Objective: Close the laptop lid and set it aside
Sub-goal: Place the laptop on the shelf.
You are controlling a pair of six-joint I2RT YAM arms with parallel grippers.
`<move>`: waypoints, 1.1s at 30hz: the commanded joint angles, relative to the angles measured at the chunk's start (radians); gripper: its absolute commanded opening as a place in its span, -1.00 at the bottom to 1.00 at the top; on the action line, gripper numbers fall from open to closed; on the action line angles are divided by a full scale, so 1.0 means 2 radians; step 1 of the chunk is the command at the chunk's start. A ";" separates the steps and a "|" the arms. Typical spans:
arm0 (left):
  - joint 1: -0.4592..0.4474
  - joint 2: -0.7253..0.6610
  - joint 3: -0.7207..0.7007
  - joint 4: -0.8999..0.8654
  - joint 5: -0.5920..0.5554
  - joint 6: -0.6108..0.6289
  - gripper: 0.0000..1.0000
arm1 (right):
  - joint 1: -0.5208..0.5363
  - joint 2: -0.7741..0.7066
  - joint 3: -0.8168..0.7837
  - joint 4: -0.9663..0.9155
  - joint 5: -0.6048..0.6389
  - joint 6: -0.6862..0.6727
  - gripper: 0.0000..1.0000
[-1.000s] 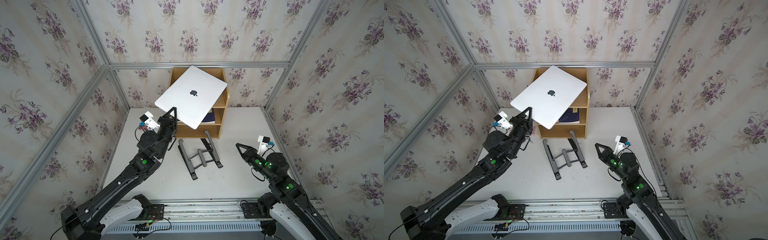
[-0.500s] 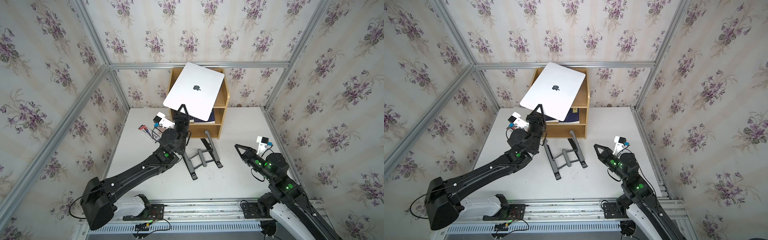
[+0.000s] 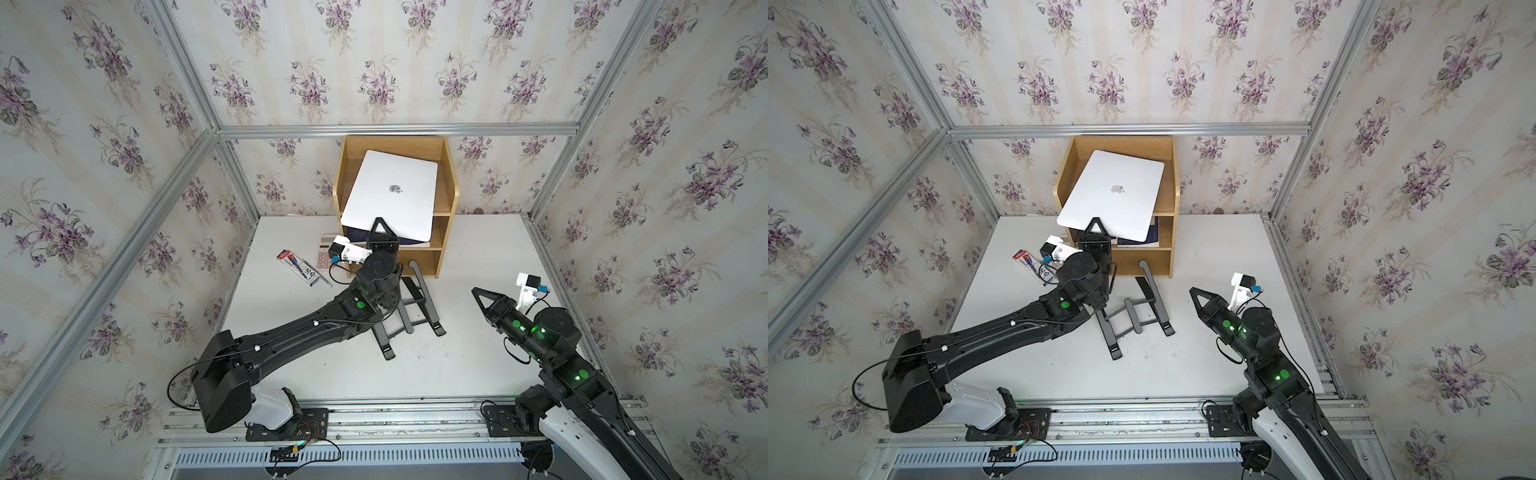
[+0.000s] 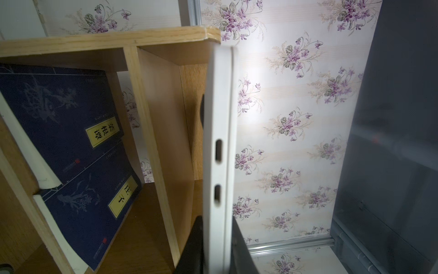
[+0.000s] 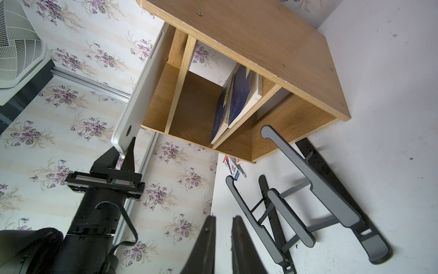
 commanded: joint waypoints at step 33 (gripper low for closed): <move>0.031 0.122 0.236 -0.378 0.058 -0.235 -0.03 | 0.000 0.011 -0.008 -0.002 0.009 0.000 -0.41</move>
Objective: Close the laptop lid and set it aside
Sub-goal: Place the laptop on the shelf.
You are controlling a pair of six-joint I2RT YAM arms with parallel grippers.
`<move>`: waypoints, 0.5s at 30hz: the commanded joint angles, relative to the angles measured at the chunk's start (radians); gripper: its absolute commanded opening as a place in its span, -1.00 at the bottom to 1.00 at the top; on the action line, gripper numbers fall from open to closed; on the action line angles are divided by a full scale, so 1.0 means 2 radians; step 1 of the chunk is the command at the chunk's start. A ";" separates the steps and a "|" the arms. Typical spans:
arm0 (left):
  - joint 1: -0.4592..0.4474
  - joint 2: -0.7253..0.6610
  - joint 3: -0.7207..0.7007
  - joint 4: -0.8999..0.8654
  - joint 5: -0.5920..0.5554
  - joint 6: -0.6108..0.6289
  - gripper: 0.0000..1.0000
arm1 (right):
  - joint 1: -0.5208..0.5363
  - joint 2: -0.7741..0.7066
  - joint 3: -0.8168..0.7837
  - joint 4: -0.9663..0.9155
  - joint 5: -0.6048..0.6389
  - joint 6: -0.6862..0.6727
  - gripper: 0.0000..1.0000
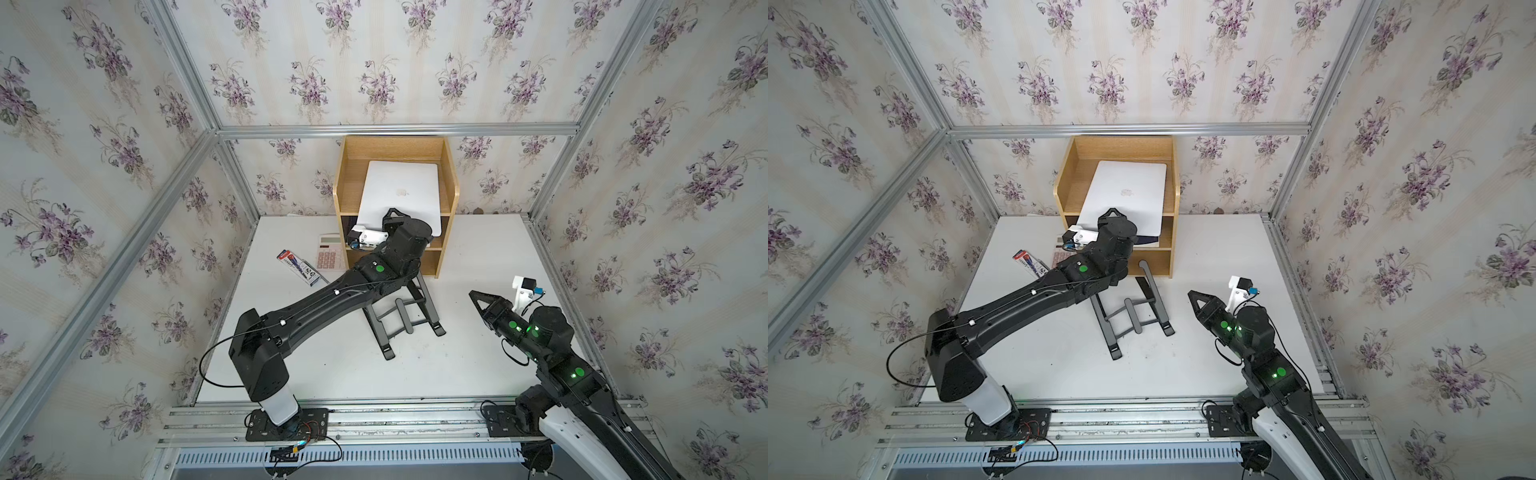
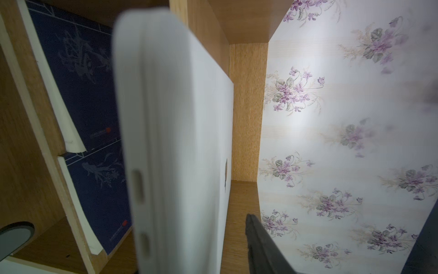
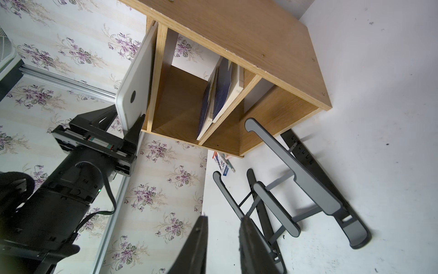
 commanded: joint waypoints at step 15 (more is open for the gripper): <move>0.038 0.049 0.064 0.001 0.121 0.064 0.09 | 0.000 0.009 0.000 0.015 0.008 -0.016 -0.33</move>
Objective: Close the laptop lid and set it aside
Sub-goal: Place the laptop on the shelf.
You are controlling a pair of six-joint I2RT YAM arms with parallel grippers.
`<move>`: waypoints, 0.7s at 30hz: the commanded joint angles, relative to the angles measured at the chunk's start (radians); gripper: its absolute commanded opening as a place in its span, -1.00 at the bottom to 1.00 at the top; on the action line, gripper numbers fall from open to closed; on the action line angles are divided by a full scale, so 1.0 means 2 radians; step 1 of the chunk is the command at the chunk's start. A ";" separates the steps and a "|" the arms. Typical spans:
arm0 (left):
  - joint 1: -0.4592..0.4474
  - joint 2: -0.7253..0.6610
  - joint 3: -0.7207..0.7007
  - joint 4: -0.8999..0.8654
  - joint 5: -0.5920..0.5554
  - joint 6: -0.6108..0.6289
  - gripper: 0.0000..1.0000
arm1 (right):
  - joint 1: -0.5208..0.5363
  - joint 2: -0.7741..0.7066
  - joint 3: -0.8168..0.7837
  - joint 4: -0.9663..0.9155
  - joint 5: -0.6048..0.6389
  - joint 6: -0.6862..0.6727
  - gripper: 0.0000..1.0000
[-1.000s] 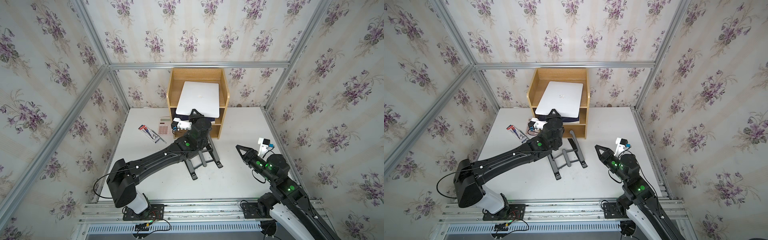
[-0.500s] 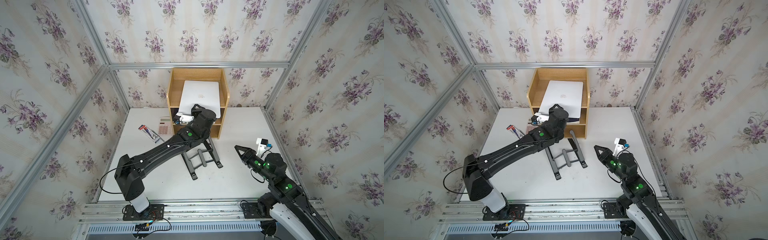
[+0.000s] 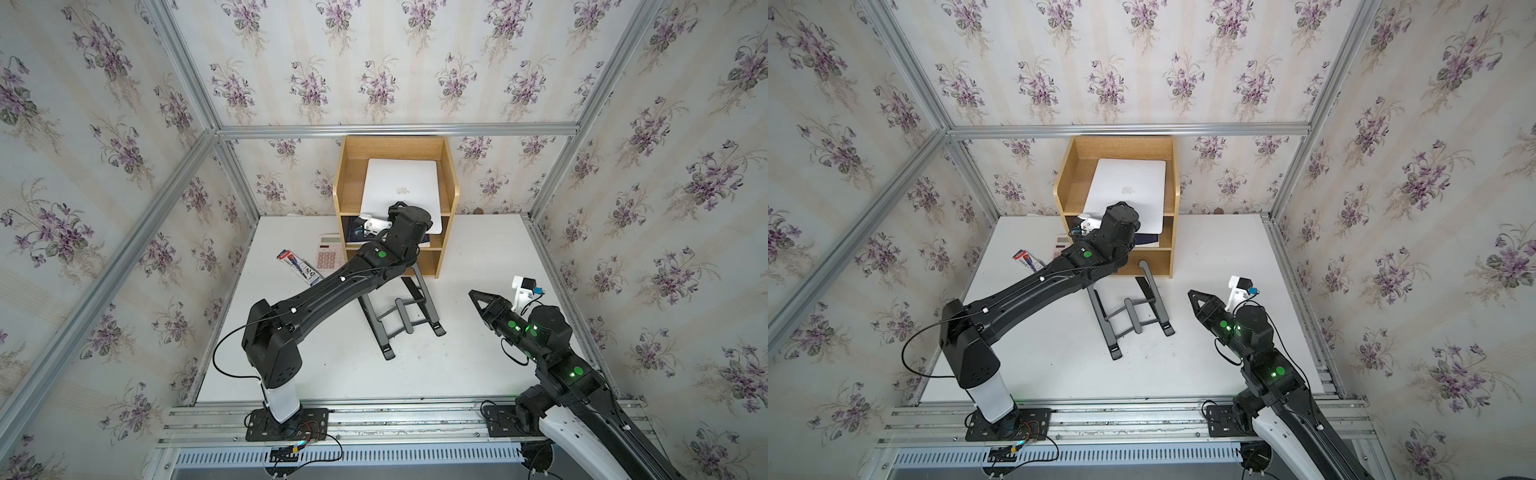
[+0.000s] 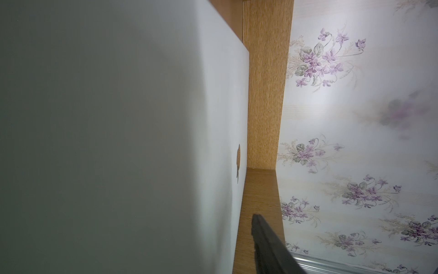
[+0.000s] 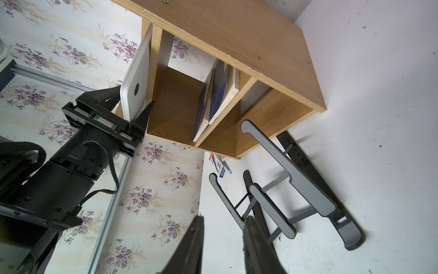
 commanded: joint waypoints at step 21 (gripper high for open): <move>0.017 -0.071 -0.033 -0.011 0.109 0.187 0.80 | 0.000 -0.030 0.033 -0.071 0.042 -0.064 0.33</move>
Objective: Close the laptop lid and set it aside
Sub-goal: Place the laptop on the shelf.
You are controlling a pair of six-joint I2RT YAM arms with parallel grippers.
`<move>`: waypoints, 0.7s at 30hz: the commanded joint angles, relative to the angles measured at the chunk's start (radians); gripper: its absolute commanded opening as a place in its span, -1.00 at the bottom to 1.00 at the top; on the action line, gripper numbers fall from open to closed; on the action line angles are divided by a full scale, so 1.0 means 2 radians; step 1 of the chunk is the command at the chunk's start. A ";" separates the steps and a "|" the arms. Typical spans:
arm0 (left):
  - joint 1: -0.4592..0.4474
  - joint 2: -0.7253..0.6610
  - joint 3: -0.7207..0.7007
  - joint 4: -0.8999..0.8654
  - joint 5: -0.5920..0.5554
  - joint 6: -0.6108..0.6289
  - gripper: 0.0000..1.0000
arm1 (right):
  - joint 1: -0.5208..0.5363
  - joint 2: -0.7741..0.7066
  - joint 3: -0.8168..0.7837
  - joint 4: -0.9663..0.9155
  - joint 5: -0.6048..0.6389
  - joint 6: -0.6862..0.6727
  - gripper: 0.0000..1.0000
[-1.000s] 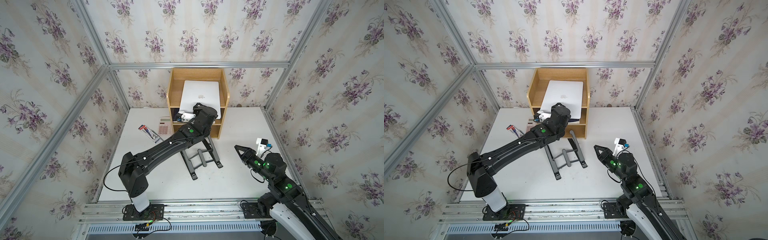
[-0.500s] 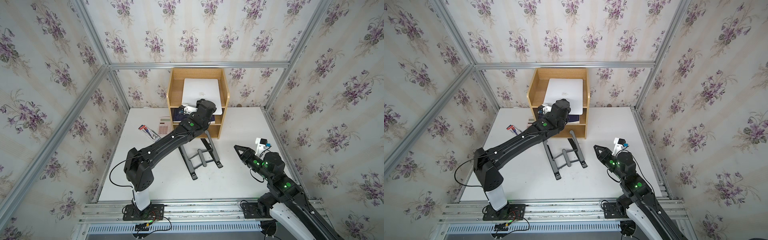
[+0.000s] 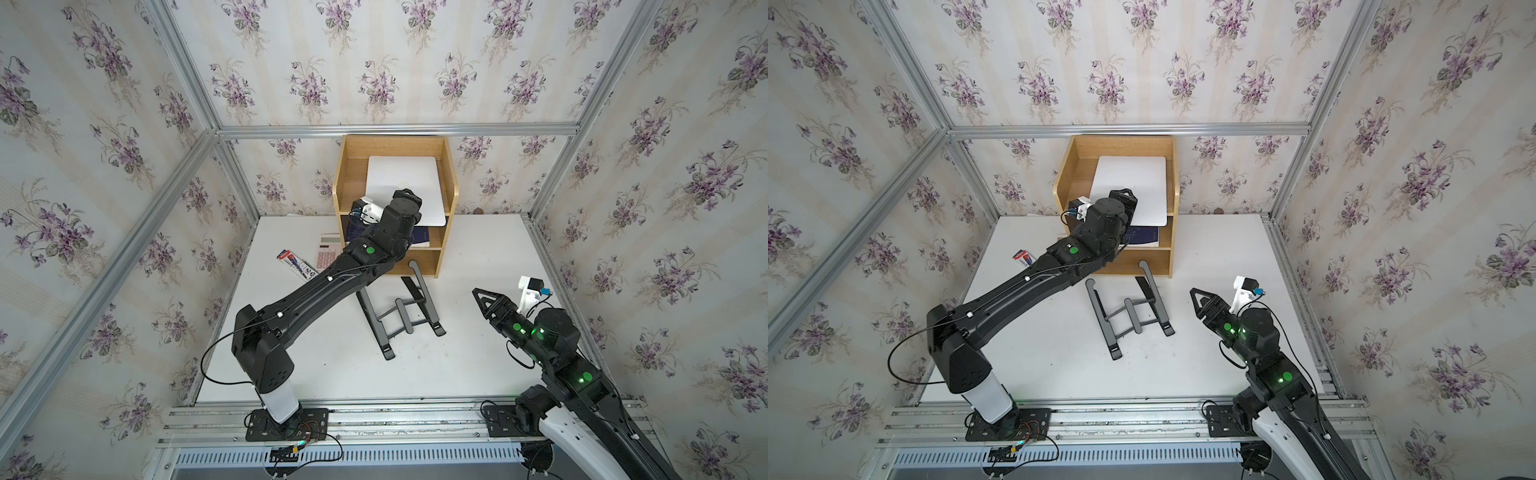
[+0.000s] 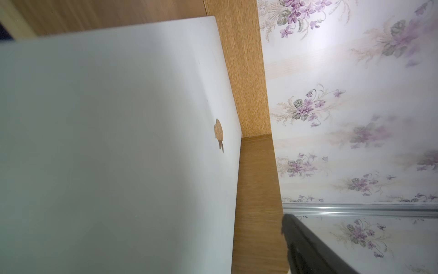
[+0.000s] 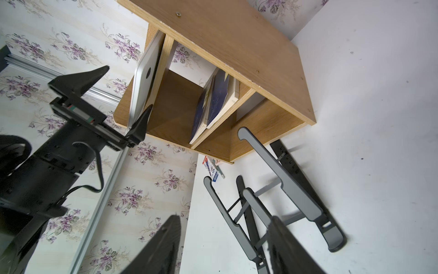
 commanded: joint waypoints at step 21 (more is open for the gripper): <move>0.072 -0.352 -0.265 -0.132 -0.020 0.477 0.81 | 0.000 -0.013 0.037 -0.070 0.270 -0.173 0.96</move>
